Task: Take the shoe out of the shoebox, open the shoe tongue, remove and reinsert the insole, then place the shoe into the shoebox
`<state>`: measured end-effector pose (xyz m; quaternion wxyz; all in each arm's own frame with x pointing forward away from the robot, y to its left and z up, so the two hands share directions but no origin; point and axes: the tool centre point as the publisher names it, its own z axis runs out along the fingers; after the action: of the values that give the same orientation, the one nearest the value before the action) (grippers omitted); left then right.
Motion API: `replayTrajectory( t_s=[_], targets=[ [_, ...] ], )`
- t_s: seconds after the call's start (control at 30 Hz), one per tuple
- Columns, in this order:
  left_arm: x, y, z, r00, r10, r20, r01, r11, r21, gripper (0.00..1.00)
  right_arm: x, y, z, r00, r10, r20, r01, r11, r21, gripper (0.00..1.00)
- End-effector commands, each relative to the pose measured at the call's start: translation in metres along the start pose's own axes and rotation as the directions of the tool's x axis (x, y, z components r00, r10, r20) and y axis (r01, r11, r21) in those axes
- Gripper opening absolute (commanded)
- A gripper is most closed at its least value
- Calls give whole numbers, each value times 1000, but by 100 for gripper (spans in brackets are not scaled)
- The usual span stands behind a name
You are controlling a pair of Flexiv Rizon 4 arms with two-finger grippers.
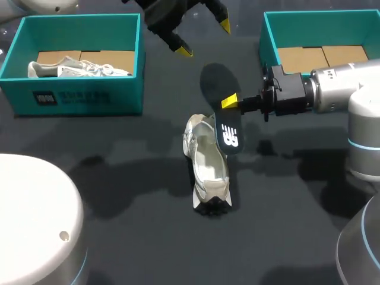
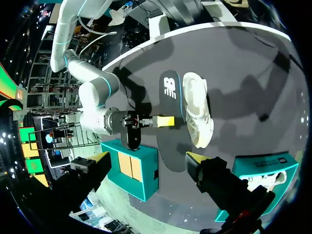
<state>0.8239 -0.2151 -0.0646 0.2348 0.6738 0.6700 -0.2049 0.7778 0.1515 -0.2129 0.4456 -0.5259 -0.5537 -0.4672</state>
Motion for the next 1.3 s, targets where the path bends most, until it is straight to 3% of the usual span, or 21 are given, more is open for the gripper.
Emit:
replayTrajectory(
  t_s=[0.03, 0.27, 0.6, 1.0, 1.3],
  targets=[
    [-8, 6, -1, 995, -28, -95, 30, 999, 20, 100, 0, 0, 1, 1000, 1, 2, -1, 1000, -1, 0],
    [-22, 11, 6, 969, -47, -244, 47, 999, -3, 100, 0, 0, 1, 1000, 1, 2, -1, 1000, -1, 0],
    [-23, 17, 20, 900, -94, -425, 110, 994, 13, 100, 0, 0, 1, 1000, 1, 2, -1, 1000, -1, 0],
    [-20, 27, 29, 829, -112, -547, 144, 989, 15, 100, 0, 0, 1, 1000, 1, 2, -1, 1000, -1, 0],
    [-18, 25, 34, 820, -113, -561, 130, 991, -9, 100, 0, 0, 1, 1000, 1, 2, -1, 1000, -1, 0]
  ],
)
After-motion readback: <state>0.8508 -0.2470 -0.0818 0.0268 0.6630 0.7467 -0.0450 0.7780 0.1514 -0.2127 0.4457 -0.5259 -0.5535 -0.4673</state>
